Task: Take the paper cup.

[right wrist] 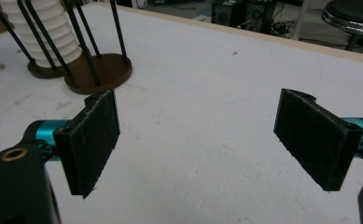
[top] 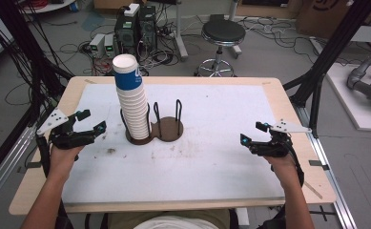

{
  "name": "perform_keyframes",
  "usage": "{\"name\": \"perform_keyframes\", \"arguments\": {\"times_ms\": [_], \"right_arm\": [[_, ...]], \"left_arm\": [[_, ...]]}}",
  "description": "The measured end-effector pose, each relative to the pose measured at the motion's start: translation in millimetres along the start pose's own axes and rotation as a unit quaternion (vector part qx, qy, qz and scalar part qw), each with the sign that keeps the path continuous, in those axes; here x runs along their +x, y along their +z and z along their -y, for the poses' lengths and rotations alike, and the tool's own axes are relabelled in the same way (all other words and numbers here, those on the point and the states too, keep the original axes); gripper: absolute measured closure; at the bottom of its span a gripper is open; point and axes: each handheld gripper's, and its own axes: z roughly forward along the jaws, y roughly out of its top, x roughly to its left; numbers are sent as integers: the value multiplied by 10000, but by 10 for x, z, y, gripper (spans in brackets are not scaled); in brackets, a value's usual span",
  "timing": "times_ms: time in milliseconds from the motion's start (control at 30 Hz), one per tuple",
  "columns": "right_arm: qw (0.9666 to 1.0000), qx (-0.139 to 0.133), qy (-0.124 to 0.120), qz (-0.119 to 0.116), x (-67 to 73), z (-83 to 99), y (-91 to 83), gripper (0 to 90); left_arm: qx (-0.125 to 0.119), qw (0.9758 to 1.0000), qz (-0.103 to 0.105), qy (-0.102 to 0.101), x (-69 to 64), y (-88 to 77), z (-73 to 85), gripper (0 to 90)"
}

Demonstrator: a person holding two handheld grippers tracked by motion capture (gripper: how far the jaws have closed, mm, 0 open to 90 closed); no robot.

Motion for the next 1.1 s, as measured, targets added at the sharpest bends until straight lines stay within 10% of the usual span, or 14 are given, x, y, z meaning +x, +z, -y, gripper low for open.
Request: {"name": "perform_keyframes", "arguments": {"times_ms": [1100], "right_arm": [[9938,-336,-454,-959,630,-424,535,144]], "left_arm": [[78,9999,-48,-82,56,-11,35,164]]}}
